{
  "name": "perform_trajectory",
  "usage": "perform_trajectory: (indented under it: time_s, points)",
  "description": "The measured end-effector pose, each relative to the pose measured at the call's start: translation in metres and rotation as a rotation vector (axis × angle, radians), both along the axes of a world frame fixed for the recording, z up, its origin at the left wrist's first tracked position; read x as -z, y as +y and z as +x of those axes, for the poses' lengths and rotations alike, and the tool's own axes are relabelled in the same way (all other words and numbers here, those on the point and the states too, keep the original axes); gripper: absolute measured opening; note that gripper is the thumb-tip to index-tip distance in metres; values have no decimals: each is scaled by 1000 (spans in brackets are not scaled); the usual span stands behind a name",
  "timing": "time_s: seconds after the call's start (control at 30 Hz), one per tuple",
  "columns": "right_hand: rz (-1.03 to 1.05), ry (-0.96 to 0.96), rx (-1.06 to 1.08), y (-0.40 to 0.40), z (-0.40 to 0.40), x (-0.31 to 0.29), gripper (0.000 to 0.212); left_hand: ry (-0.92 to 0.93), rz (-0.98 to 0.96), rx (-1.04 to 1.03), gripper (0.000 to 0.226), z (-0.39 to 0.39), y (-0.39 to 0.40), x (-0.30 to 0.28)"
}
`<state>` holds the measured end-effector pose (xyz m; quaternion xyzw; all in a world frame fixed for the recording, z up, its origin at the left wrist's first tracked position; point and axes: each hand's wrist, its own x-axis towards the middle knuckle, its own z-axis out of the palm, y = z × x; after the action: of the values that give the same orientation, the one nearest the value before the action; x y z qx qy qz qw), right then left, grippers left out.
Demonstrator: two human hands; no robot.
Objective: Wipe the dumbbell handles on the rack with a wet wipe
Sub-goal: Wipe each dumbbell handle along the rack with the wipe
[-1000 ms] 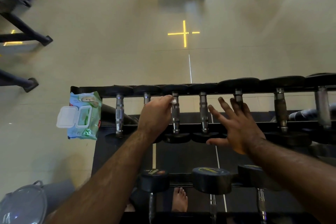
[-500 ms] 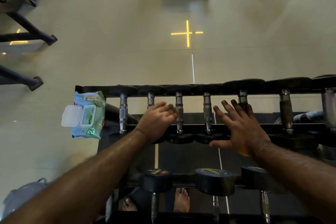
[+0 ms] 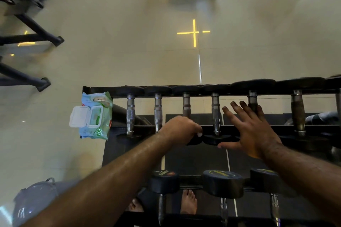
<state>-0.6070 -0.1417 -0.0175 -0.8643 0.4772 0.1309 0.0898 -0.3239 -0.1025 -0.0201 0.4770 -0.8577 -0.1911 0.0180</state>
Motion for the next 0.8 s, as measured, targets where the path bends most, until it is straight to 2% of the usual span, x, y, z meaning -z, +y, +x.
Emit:
perform_trajectory:
  time_s: [0.03,0.1,0.2,0.23,0.3,0.4,0.47,0.57,0.63,0.73,0.8]
  points:
    - [-4,-4,-2,0,0,1,131,33,-42,-31,26,2,-7,-4]
    - [4,1,-8,0,0,0,131,58,-261,-106,26,9,-28,-12]
    - [1,10,5,2,1,0,132,-80,-462,-60,24,14,-49,-10]
    - [2,11,10,2,1,-1,132,-139,-440,5,20,12,-49,-8]
    - [1,4,8,2,1,-2,132,-195,-276,108,17,5,-37,-8]
    - [-6,-2,-1,2,0,-1,133,-106,93,131,25,7,-14,-15]
    - [-13,-14,0,1,-1,1,132,43,161,-61,25,19,-9,-27]
    - [-3,2,-10,0,-1,1,133,176,-89,-518,23,29,-2,-32]
    - [2,4,-11,0,-1,0,133,247,-129,-743,20,13,10,-27]
    - [3,8,-10,-1,0,0,132,270,42,-896,11,-26,37,-18]
    - [9,18,-14,-1,0,0,132,223,64,-881,13,-39,48,-17]
